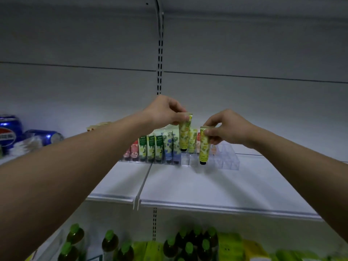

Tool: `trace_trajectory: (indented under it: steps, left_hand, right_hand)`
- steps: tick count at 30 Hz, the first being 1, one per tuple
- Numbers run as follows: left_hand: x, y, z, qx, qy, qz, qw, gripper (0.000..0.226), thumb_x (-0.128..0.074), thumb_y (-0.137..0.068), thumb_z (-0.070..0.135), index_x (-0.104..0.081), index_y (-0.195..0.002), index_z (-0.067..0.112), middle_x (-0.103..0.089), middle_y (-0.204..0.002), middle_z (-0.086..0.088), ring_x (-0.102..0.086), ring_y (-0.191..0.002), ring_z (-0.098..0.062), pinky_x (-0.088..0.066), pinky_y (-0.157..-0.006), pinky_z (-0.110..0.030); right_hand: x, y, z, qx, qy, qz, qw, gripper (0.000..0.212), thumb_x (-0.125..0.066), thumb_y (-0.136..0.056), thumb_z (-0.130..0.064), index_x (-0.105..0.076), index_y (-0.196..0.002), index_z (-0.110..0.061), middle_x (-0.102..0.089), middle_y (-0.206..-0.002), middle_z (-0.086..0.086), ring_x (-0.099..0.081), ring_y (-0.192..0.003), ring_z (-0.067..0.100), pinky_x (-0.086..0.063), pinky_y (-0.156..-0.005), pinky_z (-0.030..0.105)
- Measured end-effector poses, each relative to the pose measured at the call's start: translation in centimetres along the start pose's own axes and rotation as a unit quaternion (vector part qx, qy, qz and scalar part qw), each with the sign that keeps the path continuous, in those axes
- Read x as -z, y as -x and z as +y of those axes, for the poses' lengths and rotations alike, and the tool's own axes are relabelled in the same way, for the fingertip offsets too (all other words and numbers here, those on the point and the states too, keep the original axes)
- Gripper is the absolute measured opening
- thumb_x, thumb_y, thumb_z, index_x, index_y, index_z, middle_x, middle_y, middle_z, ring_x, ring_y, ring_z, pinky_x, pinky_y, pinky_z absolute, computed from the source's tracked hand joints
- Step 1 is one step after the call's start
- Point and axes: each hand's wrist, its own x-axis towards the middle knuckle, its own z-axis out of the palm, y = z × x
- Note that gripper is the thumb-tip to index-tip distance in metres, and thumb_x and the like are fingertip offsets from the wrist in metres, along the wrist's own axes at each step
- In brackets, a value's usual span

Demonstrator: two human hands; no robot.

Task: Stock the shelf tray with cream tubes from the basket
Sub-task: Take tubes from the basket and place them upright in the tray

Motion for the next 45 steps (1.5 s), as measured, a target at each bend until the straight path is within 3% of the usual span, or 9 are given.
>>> trace_trajectory:
  steps: [7,13,19,24,29,33,38,42,45]
  left_hand:
    - [-2.3,-6.0,-1.5,-0.003,-0.088,0.029,0.996,0.006,-0.077,-0.079,0.011,-0.073,-0.084,0.013,-0.072,-0.080,-0.003,-0.070,-0.074,-0.014,-0.059,-0.070,-0.024]
    - [-3.8,-9.0,-3.7,0.027,-0.162,0.024,0.986,0.007,-0.077,-0.080,0.010,-0.075,-0.085,0.006,-0.073,-0.081,-0.010,-0.071,-0.081,-0.024,-0.059,-0.079,-0.039]
    - [-5.4,-10.8,-5.4,0.038,-0.246,0.023,0.968,0.007,-0.079,-0.077,0.014,-0.074,-0.082,0.012,-0.073,-0.086,-0.004,-0.065,-0.077,-0.015,-0.056,-0.079,-0.032]
    - [-6.4,-11.4,-6.5,0.069,-0.348,-0.013,0.935,0.007,-0.073,-0.084,0.013,-0.076,-0.090,0.013,-0.073,-0.094,-0.002,-0.065,-0.086,-0.018,-0.055,-0.086,-0.037]
    - [-6.5,-10.6,-5.9,0.025,-0.436,0.017,0.899,0.016,-0.063,-0.090,0.022,-0.073,-0.101,0.014,-0.072,-0.099,-0.003,-0.065,-0.089,-0.022,-0.056,-0.084,-0.040]
    - [-6.0,-8.3,-4.6,-0.042,-0.426,0.052,0.902,0.030,-0.056,-0.092,0.032,-0.066,-0.119,0.022,-0.066,-0.115,0.000,-0.058,-0.106,-0.022,-0.049,-0.092,-0.041]
    - [-5.6,-3.2,-4.6,-0.139,-0.418,0.081,0.894,0.025,-0.048,-0.093,0.028,-0.067,-0.109,0.027,-0.067,-0.103,0.003,-0.059,-0.095,-0.019,-0.050,-0.083,-0.038]
    - [-5.3,0.8,-6.2,-0.094,-0.392,0.010,0.915,0.025,-0.046,-0.094,0.031,-0.068,-0.106,0.027,-0.067,-0.104,0.003,-0.061,-0.090,-0.020,-0.052,-0.077,-0.035]
    - [-6.0,3.2,-8.3,-0.029,-0.348,-0.054,0.935,0.028,-0.047,-0.095,0.039,-0.066,-0.111,0.028,-0.067,-0.112,0.003,-0.062,-0.095,-0.018,-0.053,-0.085,-0.036]
  right_hand:
    - [-0.1,-4.7,2.5,0.026,0.093,0.054,0.994,0.010,-0.064,-0.092,-0.009,-0.069,-0.086,-0.014,-0.073,-0.079,0.011,-0.070,-0.062,0.018,-0.059,-0.062,0.027]
    - [-0.7,-7.2,4.7,0.030,0.122,0.082,0.989,0.008,-0.065,-0.090,-0.012,-0.073,-0.089,-0.010,-0.073,-0.081,0.009,-0.069,-0.069,0.019,-0.058,-0.075,0.037]
    - [-1.4,-8.0,6.6,0.032,0.096,0.101,0.990,0.009,-0.066,-0.090,-0.012,-0.074,-0.090,-0.013,-0.073,-0.082,0.005,-0.067,-0.064,0.013,-0.054,-0.064,0.026]
    - [-1.9,-8.1,7.0,0.033,0.084,0.108,0.990,0.009,-0.065,-0.091,-0.013,-0.074,-0.089,-0.014,-0.071,-0.081,0.002,-0.064,-0.060,0.007,-0.041,-0.052,0.014]
    - [-1.7,-7.7,6.5,0.029,0.095,0.111,0.989,0.012,-0.062,-0.093,-0.011,-0.075,-0.091,-0.012,-0.071,-0.081,0.003,-0.065,-0.062,0.010,-0.043,-0.054,0.016]
    - [-1.2,-7.1,5.0,0.028,0.110,0.116,0.987,0.013,-0.061,-0.093,-0.011,-0.074,-0.092,-0.010,-0.071,-0.084,0.005,-0.065,-0.067,0.015,-0.048,-0.064,0.024]
    - [-0.5,-6.3,2.4,0.029,0.167,0.118,0.978,0.014,-0.059,-0.092,-0.008,-0.073,-0.094,-0.009,-0.071,-0.093,0.008,-0.065,-0.082,0.023,-0.053,-0.078,0.034]
    - [-0.2,-5.9,0.9,0.012,0.191,0.121,0.974,0.018,-0.055,-0.091,-0.003,-0.065,-0.087,-0.017,-0.069,-0.090,0.008,-0.067,-0.082,0.027,-0.055,-0.077,0.036]
    - [-0.7,-6.1,0.4,0.007,0.208,0.116,0.971,0.018,-0.053,-0.090,-0.001,-0.066,-0.089,-0.014,-0.066,-0.089,0.007,-0.065,-0.087,0.028,-0.051,-0.077,0.032]
